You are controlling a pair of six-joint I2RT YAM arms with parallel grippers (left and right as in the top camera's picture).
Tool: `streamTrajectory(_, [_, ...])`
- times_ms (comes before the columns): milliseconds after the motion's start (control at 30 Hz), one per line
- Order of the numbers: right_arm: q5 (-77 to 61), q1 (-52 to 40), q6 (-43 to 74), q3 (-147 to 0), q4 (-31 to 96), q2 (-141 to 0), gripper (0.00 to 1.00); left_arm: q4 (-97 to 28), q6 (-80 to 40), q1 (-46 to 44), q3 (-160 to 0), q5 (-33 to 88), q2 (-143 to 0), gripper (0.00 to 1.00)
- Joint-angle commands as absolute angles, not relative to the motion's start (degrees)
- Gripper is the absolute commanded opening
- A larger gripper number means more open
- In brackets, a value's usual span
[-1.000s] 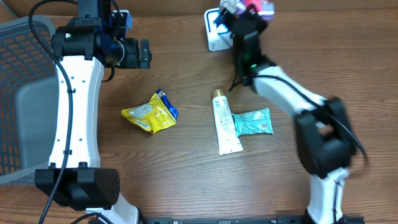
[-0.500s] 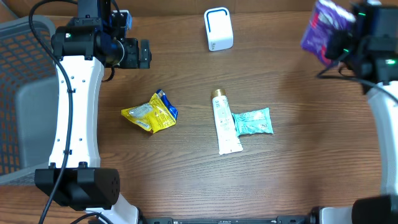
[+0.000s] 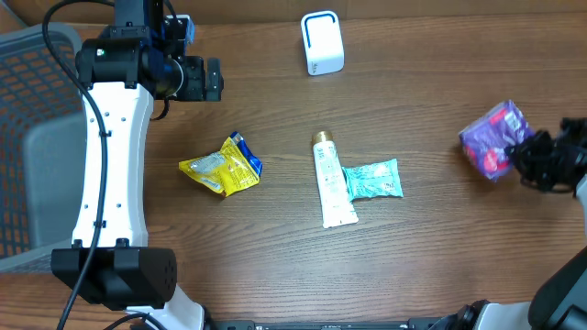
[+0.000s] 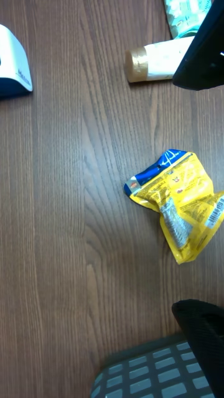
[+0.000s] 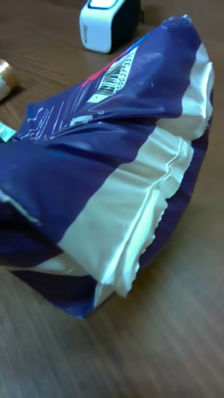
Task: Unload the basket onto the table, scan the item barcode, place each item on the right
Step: 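Carry the purple box right and set it down at the table's right edge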
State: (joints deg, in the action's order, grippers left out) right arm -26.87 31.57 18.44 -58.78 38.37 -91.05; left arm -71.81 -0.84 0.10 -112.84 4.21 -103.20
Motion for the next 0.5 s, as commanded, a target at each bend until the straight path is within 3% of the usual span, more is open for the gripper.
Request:
streamTrajectory(0, [-29.67,33.21,19.77,-58.13,37.34,-90.61,0.28,-71.77,0.47,0.34,-112.64,4.03,-103.83,1.00])
streamTrajectory(67, [-29.71,33.47,19.79,-58.19,37.63,-90.61,0.79,-71.77,0.45,0.34,-112.64,4.03,-103.83,1.00])
streamTrajectory(100, [-29.71,33.50,19.79,-58.26,37.76,-90.61,0.87,-71.77,0.45,0.32,-112.64,4.03,-103.83,1.00])
streamTrajectory(167, [-30.81,33.50,19.79,-58.54,38.52,-90.54,0.95,-71.77,0.47,0.32,-112.64,4.03,-103.83,1.00])
streamTrajectory(467, [-31.48,31.11,12.93,-73.10,55.18,-90.43,1.00,-71.77,0.47,0.34,-112.64,4.03,-103.83,1.00])
